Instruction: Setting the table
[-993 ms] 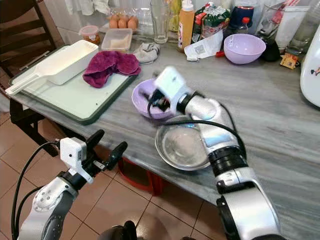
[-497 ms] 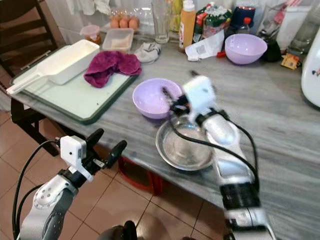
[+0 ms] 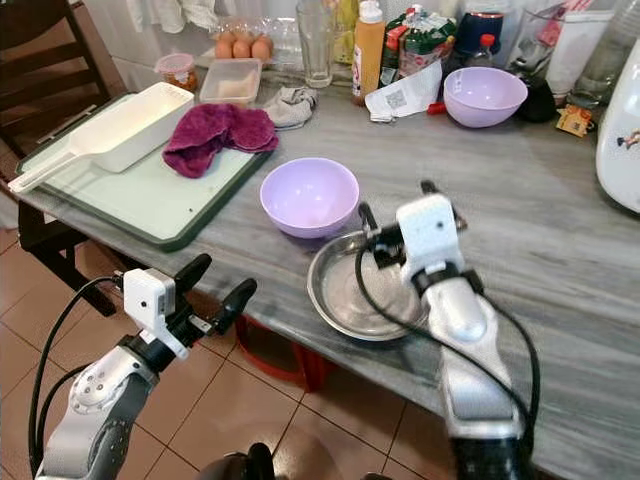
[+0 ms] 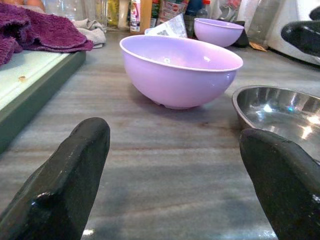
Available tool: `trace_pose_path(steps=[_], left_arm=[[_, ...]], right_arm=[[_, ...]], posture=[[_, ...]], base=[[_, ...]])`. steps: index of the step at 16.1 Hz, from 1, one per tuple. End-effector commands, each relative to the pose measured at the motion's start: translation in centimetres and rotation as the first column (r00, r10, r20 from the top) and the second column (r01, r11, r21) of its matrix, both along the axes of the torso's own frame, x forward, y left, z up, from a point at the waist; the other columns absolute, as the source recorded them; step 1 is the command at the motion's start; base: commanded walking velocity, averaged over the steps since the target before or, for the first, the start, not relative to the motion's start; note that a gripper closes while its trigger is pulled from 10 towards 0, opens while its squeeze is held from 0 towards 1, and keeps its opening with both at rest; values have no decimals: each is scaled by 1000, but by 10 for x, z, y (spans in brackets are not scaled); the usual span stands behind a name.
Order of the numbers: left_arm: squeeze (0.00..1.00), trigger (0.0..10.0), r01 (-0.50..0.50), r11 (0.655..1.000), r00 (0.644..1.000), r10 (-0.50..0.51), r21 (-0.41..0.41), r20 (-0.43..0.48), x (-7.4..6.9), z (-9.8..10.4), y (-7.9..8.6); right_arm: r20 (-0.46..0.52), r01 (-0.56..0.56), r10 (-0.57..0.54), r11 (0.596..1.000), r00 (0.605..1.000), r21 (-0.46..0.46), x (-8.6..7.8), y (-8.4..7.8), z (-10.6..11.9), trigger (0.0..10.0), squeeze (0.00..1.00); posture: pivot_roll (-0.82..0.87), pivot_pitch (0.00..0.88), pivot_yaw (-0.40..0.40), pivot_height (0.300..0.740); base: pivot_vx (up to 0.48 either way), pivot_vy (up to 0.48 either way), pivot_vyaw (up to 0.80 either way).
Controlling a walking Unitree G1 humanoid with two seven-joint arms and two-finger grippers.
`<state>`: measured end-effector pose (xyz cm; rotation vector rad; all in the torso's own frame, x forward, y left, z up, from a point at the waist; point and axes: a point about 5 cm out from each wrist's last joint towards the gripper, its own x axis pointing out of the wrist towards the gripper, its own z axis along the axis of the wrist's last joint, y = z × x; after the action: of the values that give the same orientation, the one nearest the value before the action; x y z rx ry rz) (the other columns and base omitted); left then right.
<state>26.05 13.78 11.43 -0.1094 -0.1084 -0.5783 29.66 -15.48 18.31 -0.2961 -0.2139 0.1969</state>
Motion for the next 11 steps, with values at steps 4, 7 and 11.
trace_pose_path(steps=[4,7,11], left_arm=[[0,10000,-8,1000,1000,8,3,-1,1,-1,0],[0,10000,-13,1000,1000,13,-6,1,2,-1,-3],[0,10000,-21,1000,1000,21,-12,5,1,0,-2]], right_arm=[[-61,-19,20,1000,998,8,-9,9,-7,10000,1000],[-175,-19,27,999,984,44,-8,13,-19,10000,1000],[-249,-45,66,995,966,92,-6,21,-21,10000,1000]], posture=[[-150,139,69,740],[-150,140,62,740],[-147,141,53,740]], base=[[0,0,0],[0,0,0],[0,0,0]])
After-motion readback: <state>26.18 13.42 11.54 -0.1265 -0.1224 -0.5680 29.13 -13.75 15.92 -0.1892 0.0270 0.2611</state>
